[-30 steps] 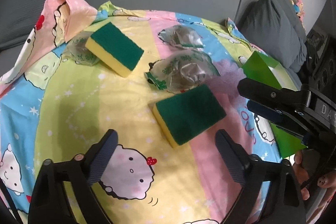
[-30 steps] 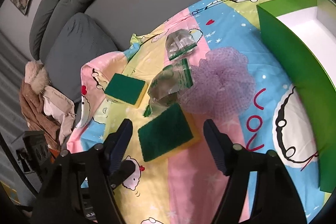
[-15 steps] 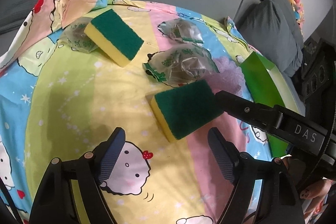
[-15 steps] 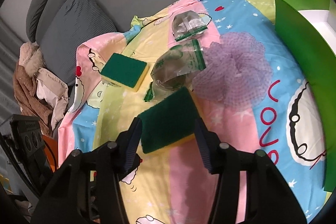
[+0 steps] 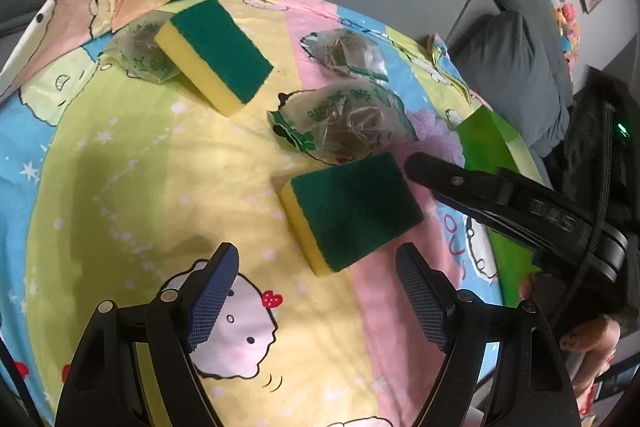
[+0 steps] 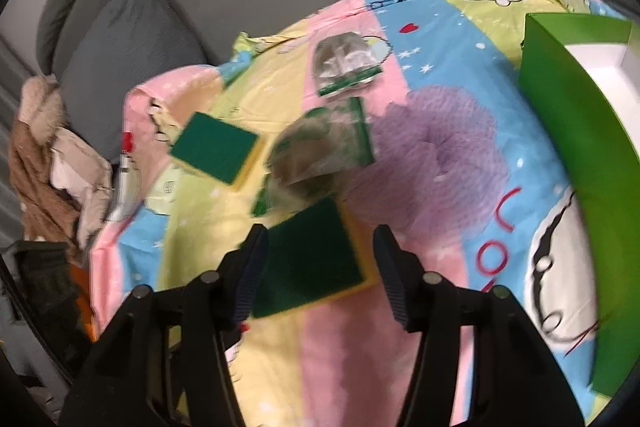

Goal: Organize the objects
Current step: 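Lower the right gripper onto the nearer green-yellow sponge and grasp it, then carry the sponge in the right gripper over the green box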

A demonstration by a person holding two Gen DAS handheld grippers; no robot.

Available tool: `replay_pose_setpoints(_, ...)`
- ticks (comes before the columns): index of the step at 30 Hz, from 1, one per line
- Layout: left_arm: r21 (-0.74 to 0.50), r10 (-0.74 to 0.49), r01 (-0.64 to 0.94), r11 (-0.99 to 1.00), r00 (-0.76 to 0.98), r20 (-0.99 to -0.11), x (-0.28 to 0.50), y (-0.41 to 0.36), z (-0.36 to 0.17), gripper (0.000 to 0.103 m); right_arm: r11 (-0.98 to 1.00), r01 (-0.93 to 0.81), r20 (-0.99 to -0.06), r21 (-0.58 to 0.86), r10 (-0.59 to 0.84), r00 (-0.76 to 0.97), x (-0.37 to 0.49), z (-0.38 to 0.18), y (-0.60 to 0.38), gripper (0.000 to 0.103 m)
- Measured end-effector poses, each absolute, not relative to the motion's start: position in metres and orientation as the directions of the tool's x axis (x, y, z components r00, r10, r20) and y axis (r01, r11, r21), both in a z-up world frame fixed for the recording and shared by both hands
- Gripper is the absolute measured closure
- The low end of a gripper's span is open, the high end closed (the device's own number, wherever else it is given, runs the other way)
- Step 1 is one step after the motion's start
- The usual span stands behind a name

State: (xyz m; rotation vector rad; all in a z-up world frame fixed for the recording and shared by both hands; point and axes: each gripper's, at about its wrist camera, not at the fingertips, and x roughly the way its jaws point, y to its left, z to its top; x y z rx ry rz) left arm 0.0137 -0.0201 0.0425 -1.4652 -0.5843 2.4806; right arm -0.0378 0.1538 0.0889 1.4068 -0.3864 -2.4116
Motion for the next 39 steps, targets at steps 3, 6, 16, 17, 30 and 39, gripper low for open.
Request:
replay_pose_setpoints(3, -0.427, 0.363, 0.033, -0.904, -0.471, -0.804, 0.010, -0.016, 0.038, 0.022, -0.915, 0.118, -0.822, 0.386, -0.399, -0.405, -0.050, 0.072, 0.154, 0.045)
replay_pose_setpoints(6, -0.441, 0.375, 0.043, -0.896, -0.457, -0.807, 0.005, -0.015, 0.033, 0.022, -0.913, 0.126, -0.837, 0.389, -0.407, -0.364, -0.057, 0.061, 0.151, 0.045)
replay_pose_setpoints(16, -0.454, 0.402, 0.024, -0.890, -0.428, -0.810, -0.014, -0.002, 0.020, 0.037, -0.891, 0.210, -0.823, 0.402, -0.452, -0.343, -0.053, 0.054, 0.137, 0.047)
replay_pose_setpoints(17, -0.466, 0.415, 0.017, -0.885, -0.426, -0.804, -0.014, 0.000, 0.021, 0.041, -0.890, 0.211, -0.822, 0.404, -0.454, -0.344, -0.052, 0.054, 0.138, 0.047)
replay_pose_setpoints(30, -0.369, 0.372, -0.122, -0.921, -0.551, -0.747, 0.009, 0.034, 0.070, 0.041, -0.857, 0.210, -0.742, 0.470, -0.513, -0.432, -0.022, 0.087, 0.166, 0.050)
replay_pose_setpoints(39, -0.315, 0.398, -0.248, -0.916, -0.653, -0.644, 0.026, 0.076, 0.120, 0.041, -0.866, 0.246, -0.635, 0.436, -0.490, -0.597, 0.012, 0.144, 0.206, 0.051)
